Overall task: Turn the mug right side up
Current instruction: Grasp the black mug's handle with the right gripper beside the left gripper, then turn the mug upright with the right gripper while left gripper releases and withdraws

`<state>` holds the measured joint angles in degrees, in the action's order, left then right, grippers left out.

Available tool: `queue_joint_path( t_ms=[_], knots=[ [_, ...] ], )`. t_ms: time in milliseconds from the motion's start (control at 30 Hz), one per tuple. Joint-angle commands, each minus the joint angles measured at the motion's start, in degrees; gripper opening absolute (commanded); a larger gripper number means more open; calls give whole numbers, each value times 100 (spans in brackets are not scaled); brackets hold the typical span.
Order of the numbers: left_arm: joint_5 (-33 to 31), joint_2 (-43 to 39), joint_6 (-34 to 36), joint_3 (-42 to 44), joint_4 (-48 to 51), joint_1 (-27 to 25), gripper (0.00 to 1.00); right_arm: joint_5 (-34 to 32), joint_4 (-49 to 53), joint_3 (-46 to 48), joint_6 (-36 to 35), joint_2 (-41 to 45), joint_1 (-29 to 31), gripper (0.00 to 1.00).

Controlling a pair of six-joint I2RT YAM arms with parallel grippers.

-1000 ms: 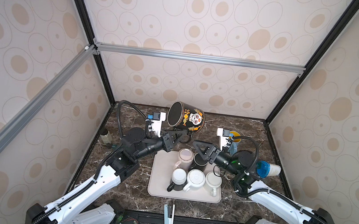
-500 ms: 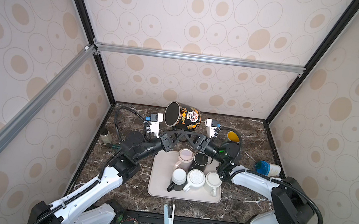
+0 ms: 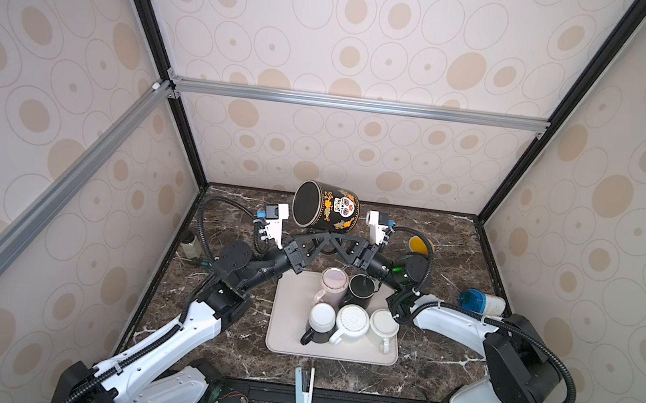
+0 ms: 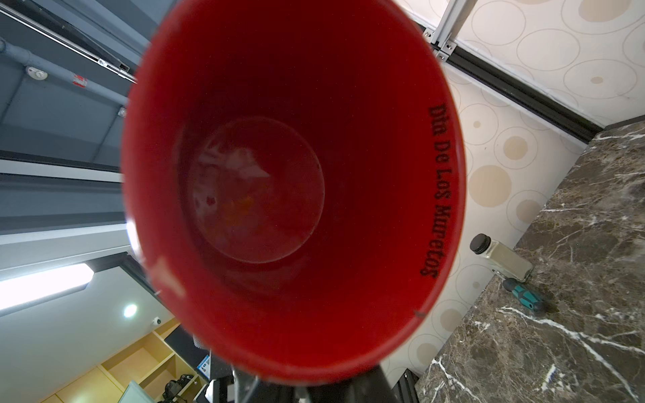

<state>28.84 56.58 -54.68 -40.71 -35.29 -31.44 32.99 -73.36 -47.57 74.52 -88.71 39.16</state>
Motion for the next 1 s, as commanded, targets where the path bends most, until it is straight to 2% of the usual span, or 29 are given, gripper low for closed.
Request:
queue_joint_path(
  t_ms=[0, 200, 333, 600, 733, 800, 833, 967],
  knots=[
    [131, 2, -61, 43, -330, 123, 0, -62, -707, -249, -91, 414, 13, 0],
    [-20, -118, -43, 247, 67, 515, 0, 52, 256, -244, -510, 951, 13, 0],
    [52, -68, -102, 340, 27, 639, 0, 445, 898, -498, -747, 1168, 19, 0],
    [225, 228, -228, 345, -184, 666, 0, 709, 804, -614, -814, 1211, 85, 0],
    [248, 305, -254, 343, -223, 666, 0, 826, 582, -626, -711, 1198, 106, 12],
    [278, 340, -294, 327, -272, 668, 0, 849, 586, -646, -750, 1211, 126, 15],
    [293, 353, -307, 323, -285, 667, 0, 860, 586, -652, -770, 1207, 151, 15],
    [350, 420, -332, 325, -336, 666, 0, 985, 629, -742, -822, 1157, 235, 0]
  ],
)
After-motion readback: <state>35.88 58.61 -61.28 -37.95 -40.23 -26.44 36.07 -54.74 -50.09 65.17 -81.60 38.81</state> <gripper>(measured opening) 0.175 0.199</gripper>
